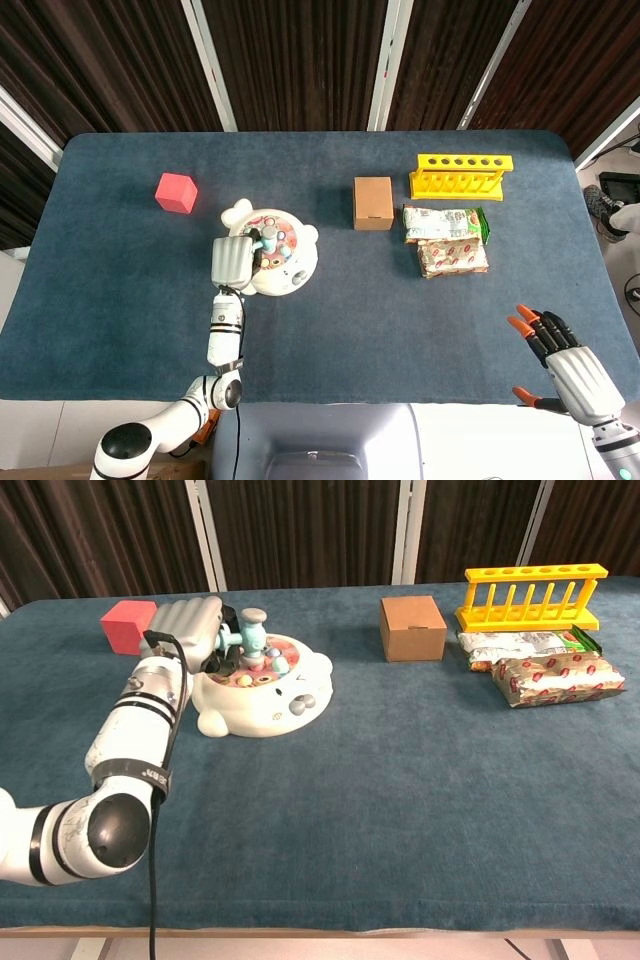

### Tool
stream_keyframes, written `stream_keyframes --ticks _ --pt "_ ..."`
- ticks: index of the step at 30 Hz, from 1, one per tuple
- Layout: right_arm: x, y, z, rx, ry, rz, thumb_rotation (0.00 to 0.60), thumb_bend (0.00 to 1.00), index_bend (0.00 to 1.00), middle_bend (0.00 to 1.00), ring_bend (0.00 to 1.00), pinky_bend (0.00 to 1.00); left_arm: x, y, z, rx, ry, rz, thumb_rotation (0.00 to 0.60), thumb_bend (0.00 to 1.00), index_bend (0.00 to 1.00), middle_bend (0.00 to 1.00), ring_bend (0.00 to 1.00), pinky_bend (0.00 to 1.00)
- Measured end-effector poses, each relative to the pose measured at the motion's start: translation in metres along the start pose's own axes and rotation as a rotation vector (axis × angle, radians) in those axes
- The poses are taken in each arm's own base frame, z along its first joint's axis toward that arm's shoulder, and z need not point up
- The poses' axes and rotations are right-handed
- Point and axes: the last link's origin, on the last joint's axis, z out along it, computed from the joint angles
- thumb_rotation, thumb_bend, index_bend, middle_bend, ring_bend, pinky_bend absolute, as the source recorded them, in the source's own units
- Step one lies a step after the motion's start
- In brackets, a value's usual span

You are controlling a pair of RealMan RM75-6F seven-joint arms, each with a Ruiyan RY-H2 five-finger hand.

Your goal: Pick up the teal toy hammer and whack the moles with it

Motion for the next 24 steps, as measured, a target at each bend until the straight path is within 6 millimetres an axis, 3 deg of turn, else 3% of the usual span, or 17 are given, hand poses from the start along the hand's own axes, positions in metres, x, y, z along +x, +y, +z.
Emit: stream_keyframes --ticks 5,15,19,24 --pt "0.0 0.0 0.0 0.0 0.0 0.0 0.6 0.31 0.0 0.0 0.0 0.0 -0.003 0.001 -0.002 -0.01 -0.013 -0.01 0.6 0.86 0.82 1.0 1.0 1.0" --pt "-0.002 0.0 0.001 -0.001 -0.008 -0.009 0.6 0.31 0.0 0.0 0.0 0.0 0.013 0.005 -0.009 -0.052 0.06 -0.075 0.6 0.86 0.83 1.0 1.0 1.0" --pt "-0.004 -0.002 0.001 0.002 -0.014 -0.015 0.6 0.31 0.0 0.0 0.0 0.0 0.019 -0.006 -0.021 -0.063 0.08 -0.088 0.6 0.86 0.84 1.0 1.0 1.0" --pt "-0.006 -0.005 0.001 0.009 -0.014 -0.021 0.6 0.31 0.0 0.0 0.0 0.0 0.023 -0.035 -0.047 -0.069 0.082 -0.07 0.6 0.86 0.84 0.99 0.99 1.0"
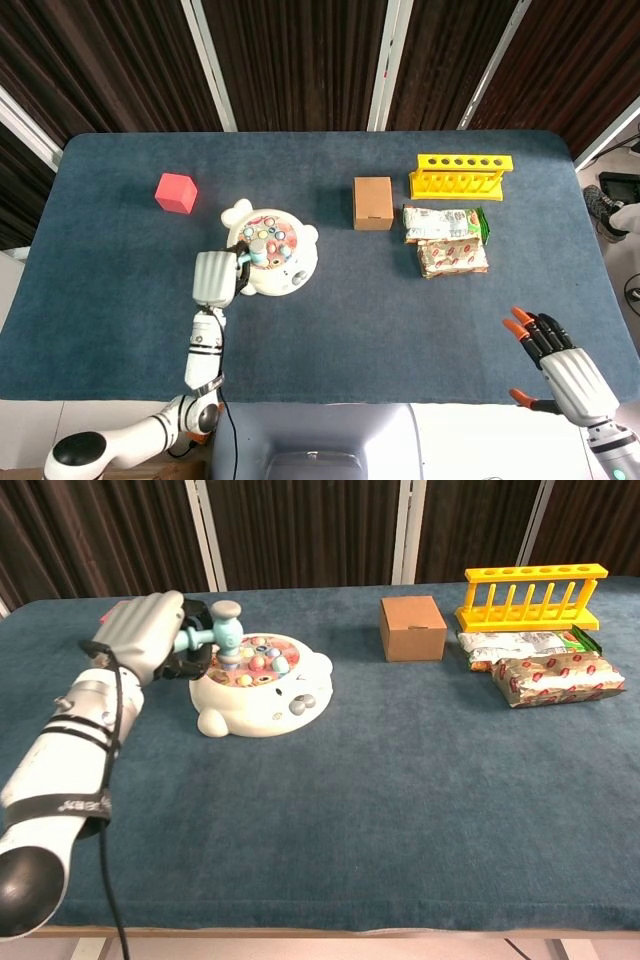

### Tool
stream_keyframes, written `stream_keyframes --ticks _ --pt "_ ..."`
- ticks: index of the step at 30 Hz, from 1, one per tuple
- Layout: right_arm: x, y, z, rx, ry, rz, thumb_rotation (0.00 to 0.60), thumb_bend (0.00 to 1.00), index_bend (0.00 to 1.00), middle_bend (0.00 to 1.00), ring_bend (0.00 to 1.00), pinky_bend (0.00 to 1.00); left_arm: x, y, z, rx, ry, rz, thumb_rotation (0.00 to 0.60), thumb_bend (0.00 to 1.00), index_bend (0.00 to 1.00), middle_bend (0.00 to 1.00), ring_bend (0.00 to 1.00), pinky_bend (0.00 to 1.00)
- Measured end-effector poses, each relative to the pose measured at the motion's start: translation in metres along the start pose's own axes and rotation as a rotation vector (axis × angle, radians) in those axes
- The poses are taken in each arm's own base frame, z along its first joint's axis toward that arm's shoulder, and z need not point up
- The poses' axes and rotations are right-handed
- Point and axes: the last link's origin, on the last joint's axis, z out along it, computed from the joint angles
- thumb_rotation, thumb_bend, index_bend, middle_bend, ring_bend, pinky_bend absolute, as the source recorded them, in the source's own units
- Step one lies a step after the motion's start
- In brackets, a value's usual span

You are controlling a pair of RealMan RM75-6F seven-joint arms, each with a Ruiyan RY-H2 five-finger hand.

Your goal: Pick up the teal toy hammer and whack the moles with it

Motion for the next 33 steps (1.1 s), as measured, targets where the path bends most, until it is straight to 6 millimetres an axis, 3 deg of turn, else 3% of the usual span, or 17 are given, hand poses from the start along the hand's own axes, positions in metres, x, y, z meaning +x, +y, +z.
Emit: stream_keyframes --ticks 8,26,33 --pt "-0.004 -0.005 0.001 0.016 -0.012 -0.004 0.6 0.31 0.0 0.0 0.0 0.0 -0.007 -0.041 -0.047 0.018 -0.055 0.046 0.6 0.86 0.84 0.96 0.94 0.98" --pt "-0.004 -0.006 0.0 0.022 -0.013 -0.003 0.6 0.31 0.0 0.0 0.0 0.0 -0.042 -0.059 -0.06 0.038 -0.116 0.131 0.6 0.85 0.8 0.86 0.85 0.88" --pt "-0.005 -0.006 0.0 0.019 -0.013 -0.003 0.6 0.31 0.0 0.0 0.0 0.0 -0.046 -0.062 -0.061 0.028 -0.129 0.154 0.6 0.79 0.73 0.77 0.75 0.77"
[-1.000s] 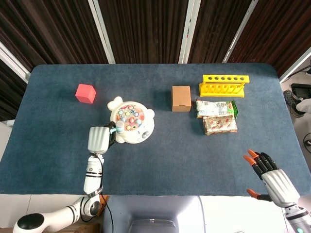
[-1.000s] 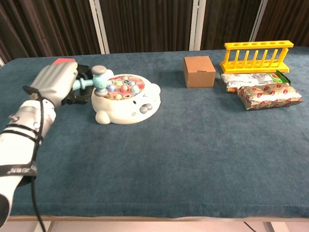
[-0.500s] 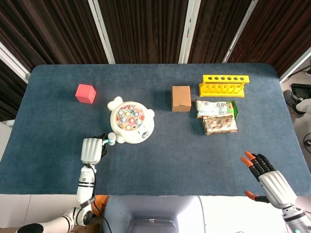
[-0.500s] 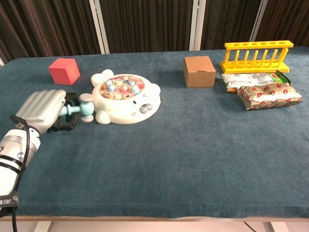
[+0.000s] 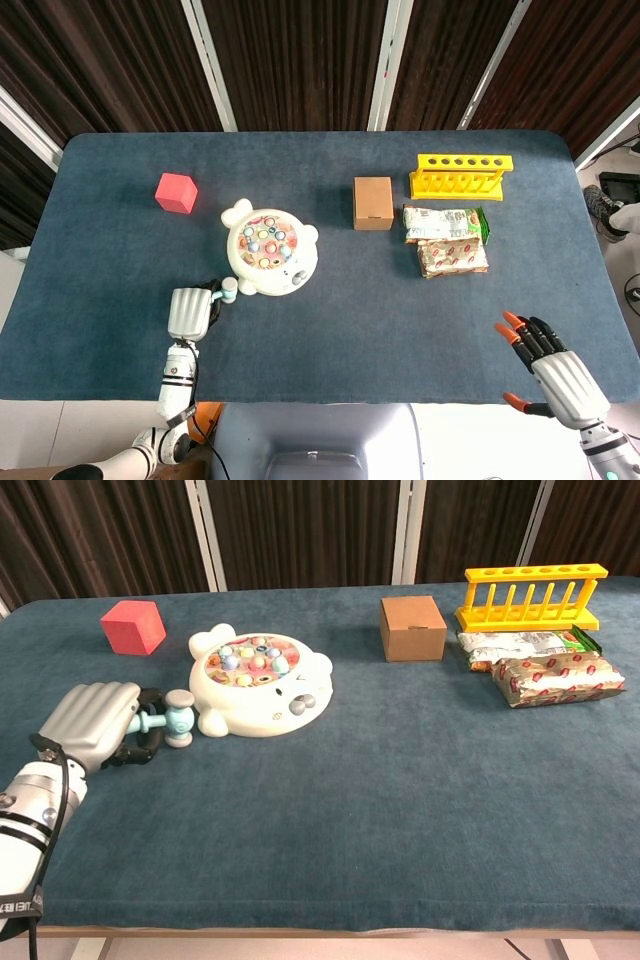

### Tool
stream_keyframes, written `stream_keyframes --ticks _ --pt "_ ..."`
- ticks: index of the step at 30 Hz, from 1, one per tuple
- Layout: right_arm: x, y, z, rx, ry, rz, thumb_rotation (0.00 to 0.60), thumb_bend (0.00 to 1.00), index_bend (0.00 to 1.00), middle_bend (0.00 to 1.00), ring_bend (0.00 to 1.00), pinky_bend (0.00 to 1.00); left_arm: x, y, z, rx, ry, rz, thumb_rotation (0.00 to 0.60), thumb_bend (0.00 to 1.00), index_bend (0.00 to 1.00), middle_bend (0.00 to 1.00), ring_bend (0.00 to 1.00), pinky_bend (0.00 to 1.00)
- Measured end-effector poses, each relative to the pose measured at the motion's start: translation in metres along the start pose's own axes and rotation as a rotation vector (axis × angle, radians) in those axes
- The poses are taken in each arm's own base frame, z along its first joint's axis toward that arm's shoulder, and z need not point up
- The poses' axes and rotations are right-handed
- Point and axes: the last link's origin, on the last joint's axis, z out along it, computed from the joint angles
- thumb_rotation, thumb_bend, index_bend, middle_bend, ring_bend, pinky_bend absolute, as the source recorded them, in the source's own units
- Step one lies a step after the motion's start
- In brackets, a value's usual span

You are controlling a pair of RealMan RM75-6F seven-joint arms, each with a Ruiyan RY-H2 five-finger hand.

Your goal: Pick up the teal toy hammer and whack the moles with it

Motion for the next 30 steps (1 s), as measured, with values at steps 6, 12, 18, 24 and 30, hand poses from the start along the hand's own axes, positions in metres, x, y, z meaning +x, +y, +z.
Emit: stream_keyframes --ticks 6,12,18,24,30 --pt "0.002 0.001 -0.001 -0.006 0.012 0.006 0.6 0.31 0.0 0.0 0.0 0.0 -0.005 -0.003 -0.003 -0.019 -0.032 0.026 0.6 0.66 0.59 0.59 0.54 0.54" --pt "0.001 0.0 -0.001 -0.002 0.009 0.004 0.6 0.31 0.0 0.0 0.0 0.0 -0.007 -0.011 -0.006 -0.026 -0.06 0.06 0.6 0.6 0.35 0.36 0.28 0.31" --pt "0.0 -0.001 -0.001 -0.001 0.003 0.001 0.6 0.31 0.0 0.0 0.0 0.0 -0.005 -0.016 -0.007 -0.021 -0.083 0.057 0.6 0.59 0.28 0.32 0.25 0.27" --pt "0.0 -0.001 0.0 -0.004 0.006 0.0 0.6 0.31 0.0 0.0 0.0 0.0 -0.002 -0.012 -0.006 -0.021 -0.116 -0.008 0.6 0.57 0.28 0.31 0.24 0.27" --pt "-0.001 -0.001 0.0 -0.002 0.001 -0.002 0.6 0.31 0.0 0.0 0.0 0.0 0.006 -0.001 -0.003 -0.004 -0.22 -0.169 0.586 0.54 0.25 0.29 0.22 0.26"
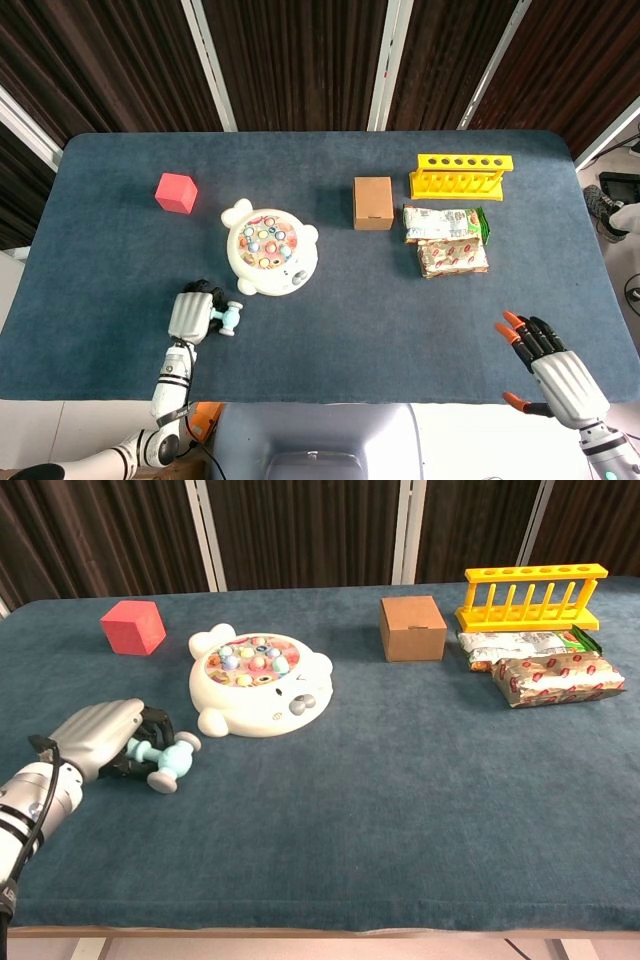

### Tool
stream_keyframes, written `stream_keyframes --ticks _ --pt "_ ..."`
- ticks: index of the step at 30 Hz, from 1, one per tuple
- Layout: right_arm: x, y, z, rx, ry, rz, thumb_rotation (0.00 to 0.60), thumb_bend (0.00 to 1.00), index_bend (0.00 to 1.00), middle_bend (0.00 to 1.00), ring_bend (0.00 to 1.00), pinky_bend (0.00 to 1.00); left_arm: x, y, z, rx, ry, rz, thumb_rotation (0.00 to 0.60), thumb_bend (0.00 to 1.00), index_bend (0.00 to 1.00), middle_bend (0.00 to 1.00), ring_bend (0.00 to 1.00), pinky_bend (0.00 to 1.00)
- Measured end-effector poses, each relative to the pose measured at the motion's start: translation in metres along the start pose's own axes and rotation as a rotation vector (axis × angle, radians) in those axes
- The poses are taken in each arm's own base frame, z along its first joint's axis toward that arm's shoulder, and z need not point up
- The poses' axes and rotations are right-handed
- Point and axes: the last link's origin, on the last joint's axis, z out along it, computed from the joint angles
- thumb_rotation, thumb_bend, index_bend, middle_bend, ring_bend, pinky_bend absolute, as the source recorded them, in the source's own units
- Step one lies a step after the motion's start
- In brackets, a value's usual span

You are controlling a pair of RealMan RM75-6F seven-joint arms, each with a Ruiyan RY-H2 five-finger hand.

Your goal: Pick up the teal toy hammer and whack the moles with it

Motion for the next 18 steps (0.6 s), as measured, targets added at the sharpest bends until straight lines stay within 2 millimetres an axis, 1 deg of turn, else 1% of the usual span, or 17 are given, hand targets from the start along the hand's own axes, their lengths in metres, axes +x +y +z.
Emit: stream_keyframes --ticks 3,5,11,15,18 --pt "0.0 0.0 0.0 -0.001 0.0 0.0 0.6 0.31 0.0 0.0 0.0 0.0 0.007 0.004 0.001 0.02 -0.092 -0.112 0.545 0.52 0.23 0.28 0.21 0.24" --pt "0.0 0.0 0.0 -0.001 -0.002 -0.002 0.6 0.31 0.0 0.0 0.0 0.0 0.014 0.005 0.001 0.042 -0.155 -0.184 0.537 0.52 0.22 0.27 0.2 0.23" --pt "-0.001 -0.001 0.0 0.006 -0.012 -0.001 0.6 0.31 0.0 0.0 0.0 0.0 0.034 -0.009 0.005 0.128 -0.293 -0.315 0.533 0.52 0.2 0.23 0.16 0.2" --pt "-0.001 -0.001 0.0 0.005 -0.014 -0.002 0.6 0.31 0.0 0.0 0.0 0.0 0.05 -0.016 0.009 0.153 -0.344 -0.331 0.534 0.52 0.19 0.21 0.14 0.19" --pt "-0.002 -0.001 0.0 0.005 -0.017 -0.003 0.6 0.31 0.0 0.0 0.0 0.0 0.054 -0.016 0.008 0.149 -0.36 -0.32 0.529 0.52 0.19 0.21 0.14 0.18"
